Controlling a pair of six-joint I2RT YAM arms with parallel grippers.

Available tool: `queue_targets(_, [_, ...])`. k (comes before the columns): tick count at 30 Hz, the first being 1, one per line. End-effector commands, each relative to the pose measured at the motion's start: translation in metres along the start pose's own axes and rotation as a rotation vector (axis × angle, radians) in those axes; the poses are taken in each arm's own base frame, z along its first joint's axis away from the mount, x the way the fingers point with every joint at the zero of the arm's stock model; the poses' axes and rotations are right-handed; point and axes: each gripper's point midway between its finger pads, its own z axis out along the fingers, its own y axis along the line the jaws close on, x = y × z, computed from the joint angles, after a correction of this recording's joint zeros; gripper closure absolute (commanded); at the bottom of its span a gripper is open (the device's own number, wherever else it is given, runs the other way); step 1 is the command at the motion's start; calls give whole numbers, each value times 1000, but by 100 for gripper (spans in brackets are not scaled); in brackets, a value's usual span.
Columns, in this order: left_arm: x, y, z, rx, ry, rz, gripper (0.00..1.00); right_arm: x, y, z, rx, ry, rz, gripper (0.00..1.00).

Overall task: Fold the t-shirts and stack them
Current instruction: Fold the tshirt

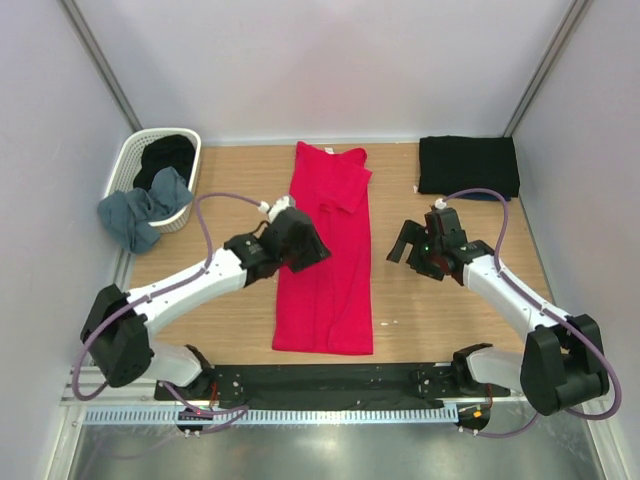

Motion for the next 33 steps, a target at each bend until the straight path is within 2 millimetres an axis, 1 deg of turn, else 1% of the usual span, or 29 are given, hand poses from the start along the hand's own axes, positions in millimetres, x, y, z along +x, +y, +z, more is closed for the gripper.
queue_targets(1, [-25,-12,19,88,30,135,54,-20,18,-4,-61,-50,-30,7])
queue_targets(2, [-26,-11,37,79,48,147,55,-21,19,-3,-63,-51,-34,7])
queue_targets(3, [-24,-17,41,127,99,180,58,-24,20,-2,-69,-58,-34,7])
queue_targets(4, [-39,-26,49,157,90,176,62,-24,22,-1,-73,-57,-37,7])
queue_targets(5, [-43,-30,55,168,99,183,64,-23,22,1,-74,-50,-37,7])
queue_targets(6, [-40,-21,73,141,126,204,67,-24,23,2,-79,-52,-36,7])
queue_targets(7, [-56,-27,78,146,93,215,68,-25,24,4,-84,-50,-36,7])
queue_targets(8, [-62,-24,85,127,79,222,68,-25,25,5,-87,-50,-38,7])
queue_targets(9, [-62,-16,101,97,88,225,68,-24,25,7,-85,-44,-36,7])
queue_targets(10, [-72,-10,108,84,74,223,68,-24,24,8,-80,-42,-34,7])
queue_targets(11, [-80,-11,114,84,64,215,69,-25,24,9,-78,-42,-34,7])
queue_targets(12, [-78,-3,127,72,84,209,70,-24,23,10,-69,-33,-31,7])
queue_targets(13, [-81,-1,133,78,92,196,71,-24,22,11,-64,-31,-32,7])
queue_targets(14, [-90,3,138,79,83,173,72,-24,21,12,-55,-34,-32,7])
queue_targets(15, [-86,8,147,84,97,166,73,-25,21,13,-52,-36,-32,7])
queue_targets(16, [-87,8,151,98,99,154,74,-25,20,14,-47,-36,-33,7])
queue_targets(18, [-93,-2,158,145,92,153,75,-26,19,16,-40,-37,-39,7])
queue_targets(20, [-94,2,169,127,87,147,75,-27,19,19,-32,-26,-42,7])
queue_targets(21, [-102,-4,171,134,68,145,75,-25,17,20,-21,-17,-41,7])
queue_targets(24, [-103,-5,184,132,68,142,74,-25,15,24,-6,-4,-45,7])
queue_targets(25, [-109,-11,185,145,55,144,74,-25,15,25,-2,1,-44,7])
queue_targets(27, [-110,-7,194,125,47,139,74,-25,15,25,-2,-1,-40,7])
queue_targets(29, [-114,-5,197,114,33,132,74,-26,16,25,-6,-4,-39,7])
queue_targets(33, [-117,5,204,81,22,104,69,-26,14,25,8,0,-41,7])
